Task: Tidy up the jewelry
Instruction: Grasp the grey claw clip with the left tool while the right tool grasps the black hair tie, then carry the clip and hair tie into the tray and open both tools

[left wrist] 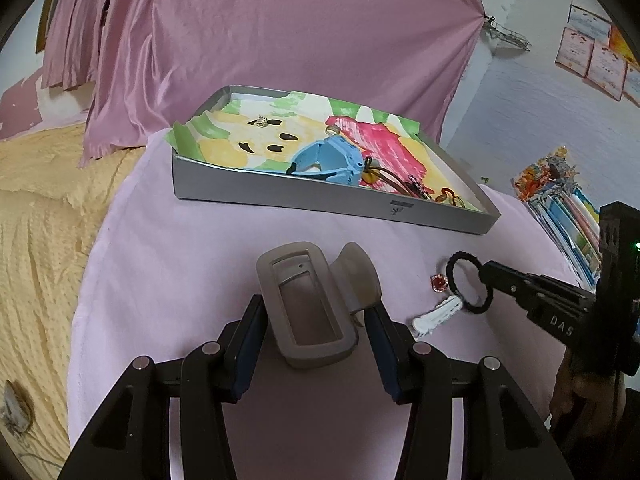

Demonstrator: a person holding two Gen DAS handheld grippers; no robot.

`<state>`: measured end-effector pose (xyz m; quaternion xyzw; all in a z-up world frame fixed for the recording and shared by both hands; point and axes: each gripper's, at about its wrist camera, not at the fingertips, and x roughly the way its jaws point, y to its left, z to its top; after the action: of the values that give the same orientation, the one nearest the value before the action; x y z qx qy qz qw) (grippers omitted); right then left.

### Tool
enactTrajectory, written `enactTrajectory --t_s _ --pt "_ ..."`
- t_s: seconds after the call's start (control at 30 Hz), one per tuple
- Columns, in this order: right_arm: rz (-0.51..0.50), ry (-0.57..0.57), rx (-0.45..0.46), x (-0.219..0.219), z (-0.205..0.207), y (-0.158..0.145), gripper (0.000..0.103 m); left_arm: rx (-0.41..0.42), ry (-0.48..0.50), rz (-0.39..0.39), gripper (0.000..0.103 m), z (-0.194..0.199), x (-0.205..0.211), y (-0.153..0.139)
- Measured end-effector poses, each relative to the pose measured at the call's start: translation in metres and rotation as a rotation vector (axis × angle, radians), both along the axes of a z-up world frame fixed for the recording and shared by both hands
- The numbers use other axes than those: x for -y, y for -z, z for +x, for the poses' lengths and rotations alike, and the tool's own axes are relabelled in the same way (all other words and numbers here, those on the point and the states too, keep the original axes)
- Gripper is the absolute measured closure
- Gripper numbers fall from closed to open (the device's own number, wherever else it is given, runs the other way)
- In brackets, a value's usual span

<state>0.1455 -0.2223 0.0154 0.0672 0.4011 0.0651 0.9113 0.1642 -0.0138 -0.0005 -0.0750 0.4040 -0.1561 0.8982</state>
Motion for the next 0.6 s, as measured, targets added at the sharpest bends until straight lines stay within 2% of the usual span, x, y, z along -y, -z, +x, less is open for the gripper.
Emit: enactTrajectory --t_s 0.3,0.6 --pt "0.016 -0.004 0.077 0.002 0.003 -0.017 0.098 0.056 0.022 -0.020 0.056 -0.002 0.006 -0.013" --pt "0.043 -0.012 0.171 0.003 0.051 -0.042 0.098 0.159 -0.017 -0.023 0.056 0.031 0.008 -0.044"
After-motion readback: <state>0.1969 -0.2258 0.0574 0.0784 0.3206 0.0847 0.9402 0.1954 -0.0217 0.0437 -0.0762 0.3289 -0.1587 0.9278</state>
